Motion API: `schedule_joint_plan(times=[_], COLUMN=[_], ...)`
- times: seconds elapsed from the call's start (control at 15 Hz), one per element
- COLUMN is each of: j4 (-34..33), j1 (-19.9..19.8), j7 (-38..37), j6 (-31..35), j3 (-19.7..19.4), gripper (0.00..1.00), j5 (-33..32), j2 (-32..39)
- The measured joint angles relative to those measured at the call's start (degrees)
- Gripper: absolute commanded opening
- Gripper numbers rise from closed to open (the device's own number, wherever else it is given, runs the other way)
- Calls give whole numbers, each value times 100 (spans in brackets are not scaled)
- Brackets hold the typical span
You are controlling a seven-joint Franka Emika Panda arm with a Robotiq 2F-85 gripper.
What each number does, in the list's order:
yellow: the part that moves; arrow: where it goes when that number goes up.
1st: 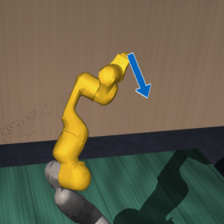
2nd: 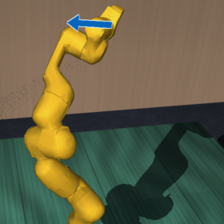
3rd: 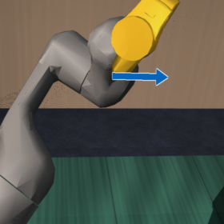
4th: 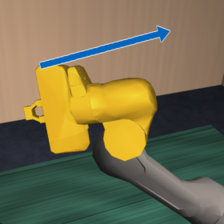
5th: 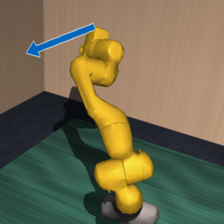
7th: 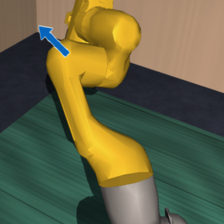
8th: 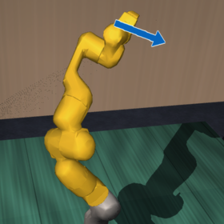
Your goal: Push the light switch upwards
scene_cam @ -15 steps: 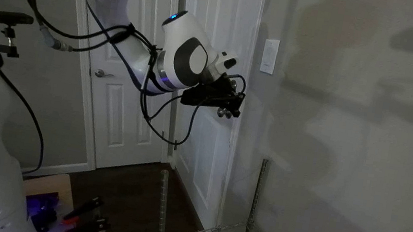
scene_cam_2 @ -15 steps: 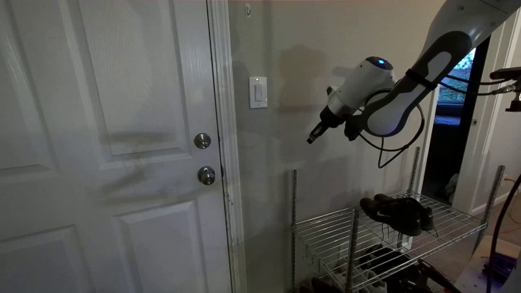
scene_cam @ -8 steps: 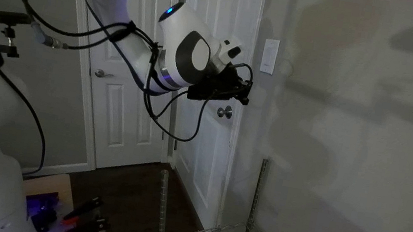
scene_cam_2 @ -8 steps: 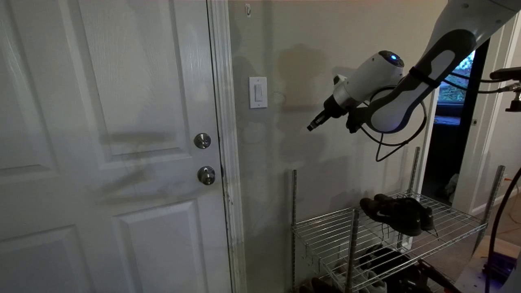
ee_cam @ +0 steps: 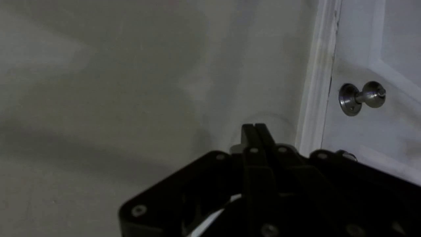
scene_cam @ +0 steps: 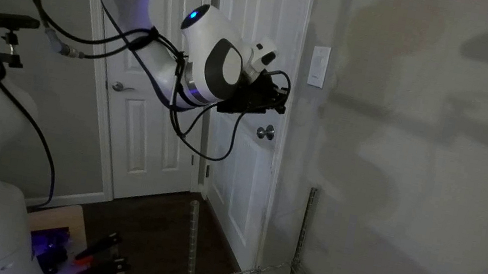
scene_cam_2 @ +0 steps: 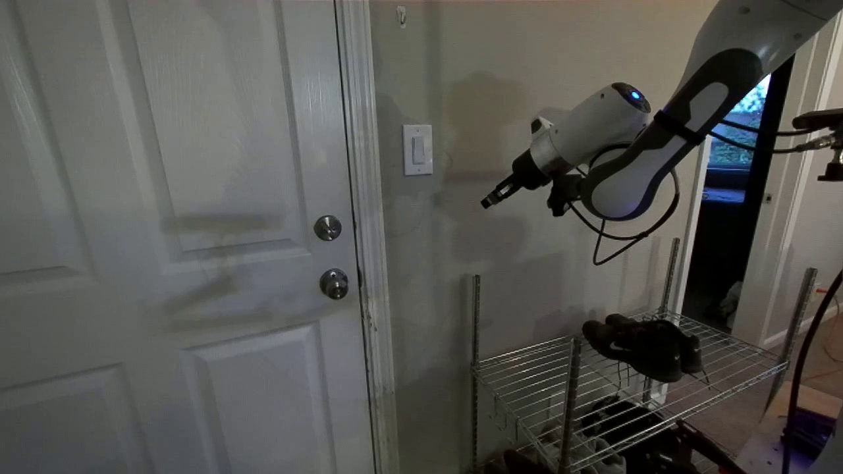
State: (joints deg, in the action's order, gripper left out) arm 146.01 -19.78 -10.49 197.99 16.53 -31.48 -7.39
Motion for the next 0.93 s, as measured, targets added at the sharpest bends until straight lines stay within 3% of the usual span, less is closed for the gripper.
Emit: schedule_joint_plan(times=[0.2,0.73,0.93], j4=[-211,-839,-1017], j1=[1006,995,1368], j7=[543,685,978], j6=[-20,-20,-19], j3=[-511,-367,-744], gripper=[4,4,4], j5=[769,875,1081], j2=[21,257,358])
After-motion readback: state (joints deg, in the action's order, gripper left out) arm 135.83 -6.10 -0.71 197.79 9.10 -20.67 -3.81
